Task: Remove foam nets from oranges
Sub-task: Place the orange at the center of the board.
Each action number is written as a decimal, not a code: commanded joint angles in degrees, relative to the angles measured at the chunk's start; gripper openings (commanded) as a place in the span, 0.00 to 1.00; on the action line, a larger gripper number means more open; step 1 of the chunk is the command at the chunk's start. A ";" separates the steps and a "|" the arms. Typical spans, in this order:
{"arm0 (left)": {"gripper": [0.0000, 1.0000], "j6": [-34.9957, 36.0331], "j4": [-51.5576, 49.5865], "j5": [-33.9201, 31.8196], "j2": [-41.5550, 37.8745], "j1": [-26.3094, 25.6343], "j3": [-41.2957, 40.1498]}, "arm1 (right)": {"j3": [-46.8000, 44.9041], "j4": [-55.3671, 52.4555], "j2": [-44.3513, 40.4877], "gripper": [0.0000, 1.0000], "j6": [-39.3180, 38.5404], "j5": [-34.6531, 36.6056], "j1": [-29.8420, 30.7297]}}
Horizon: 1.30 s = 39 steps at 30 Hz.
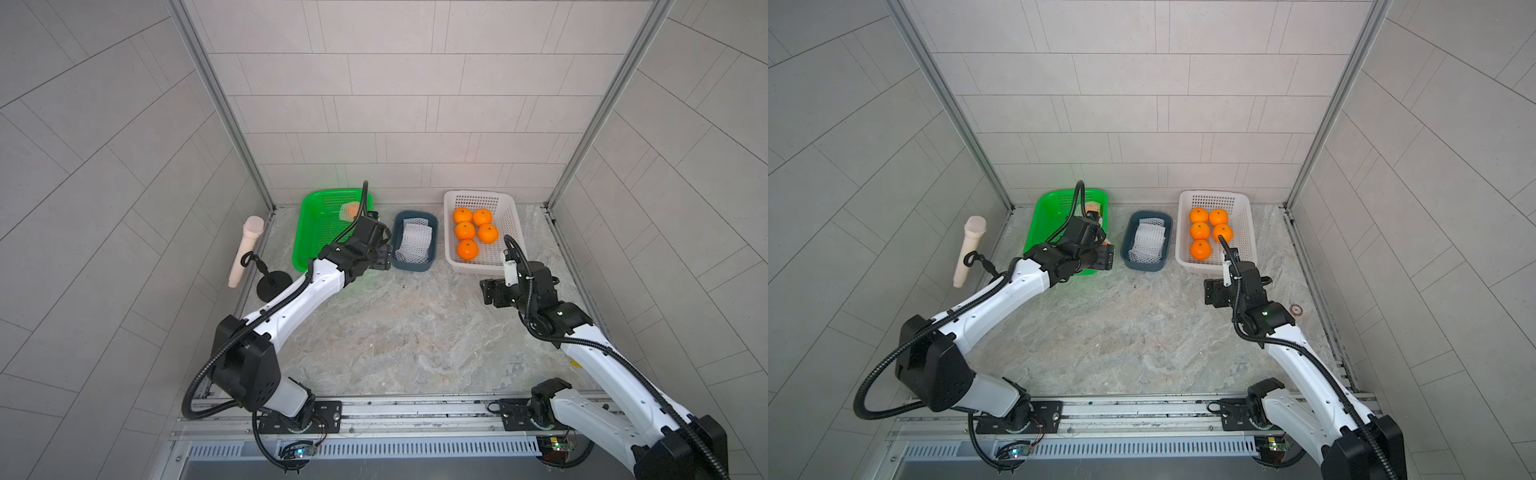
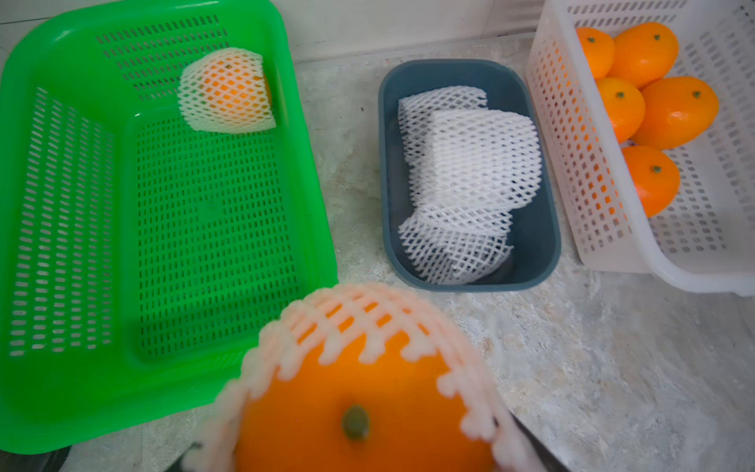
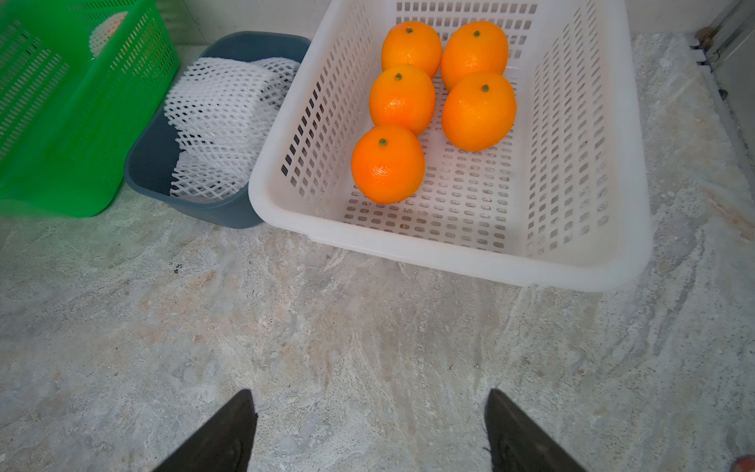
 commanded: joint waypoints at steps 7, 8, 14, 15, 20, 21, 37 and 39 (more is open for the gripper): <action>0.71 -8.29 9.76 0.61 0.16 -8.53 -10.82 | -0.05 -0.05 1.47 0.89 0.23 0.12 -0.46; 0.71 -9.15 10.94 0.22 1.09 -9.31 -11.45 | 0.04 -0.13 1.56 0.89 0.27 0.11 -0.45; 0.71 -10.69 16.34 0.79 8.41 -11.91 -11.82 | -0.13 0.04 1.68 0.89 0.26 0.21 -0.53; 0.71 -11.06 17.49 1.53 9.70 -12.05 -11.80 | -0.22 0.14 1.67 0.89 0.26 0.19 -0.53; 0.70 -11.24 20.69 1.86 14.50 -12.73 -10.63 | -0.22 0.31 2.22 0.89 0.33 0.10 -0.54; 0.70 -11.22 21.55 1.74 15.01 -12.80 -10.59 | -0.22 0.37 2.30 0.89 0.36 0.10 -0.54; 0.76 -12.04 23.20 1.30 20.32 -13.09 -9.21 | -0.31 0.92 2.97 0.89 0.42 -0.16 -0.62; 0.79 -11.82 22.56 1.30 20.56 -13.15 -8.56 | -0.31 0.92 2.81 0.89 0.40 -0.16 -0.63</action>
